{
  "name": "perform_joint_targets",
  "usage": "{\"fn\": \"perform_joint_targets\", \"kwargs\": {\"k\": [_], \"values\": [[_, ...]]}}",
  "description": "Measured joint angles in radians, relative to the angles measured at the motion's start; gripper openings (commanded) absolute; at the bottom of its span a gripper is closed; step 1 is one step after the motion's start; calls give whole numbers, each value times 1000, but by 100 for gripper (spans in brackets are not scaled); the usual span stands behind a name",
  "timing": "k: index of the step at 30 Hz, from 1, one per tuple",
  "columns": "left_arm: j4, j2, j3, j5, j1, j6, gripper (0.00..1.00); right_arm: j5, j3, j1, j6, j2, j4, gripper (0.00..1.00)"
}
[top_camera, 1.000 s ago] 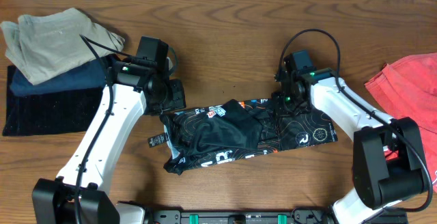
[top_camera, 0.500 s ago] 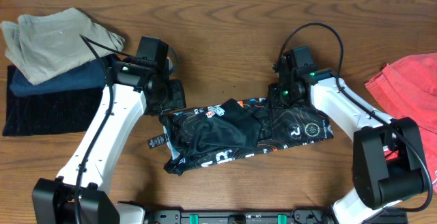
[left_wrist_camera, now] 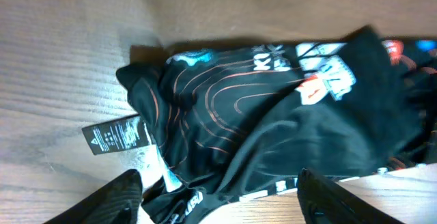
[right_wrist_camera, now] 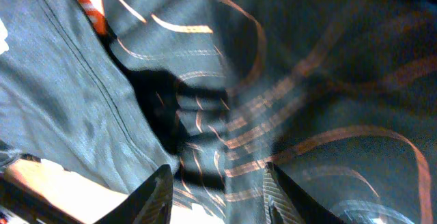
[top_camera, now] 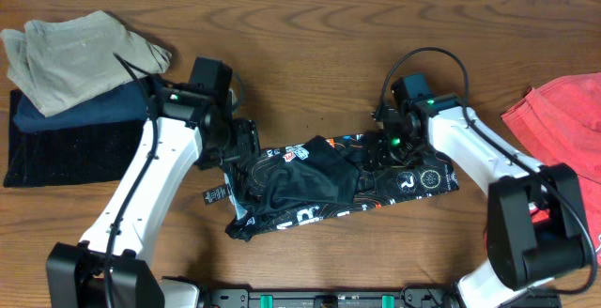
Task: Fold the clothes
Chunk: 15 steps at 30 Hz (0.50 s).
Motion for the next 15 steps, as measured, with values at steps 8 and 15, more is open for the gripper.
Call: {"fn": "perform_joint_targets", "kwargs": {"k": [8, 15], "values": [[122, 0, -198, 0, 0, -1, 79, 74, 16, -50, -7, -169, -79, 48], [182, 0, -323, 0, 0, -23, 79, 117, 21, -66, -9, -191, -113, 48]]}}
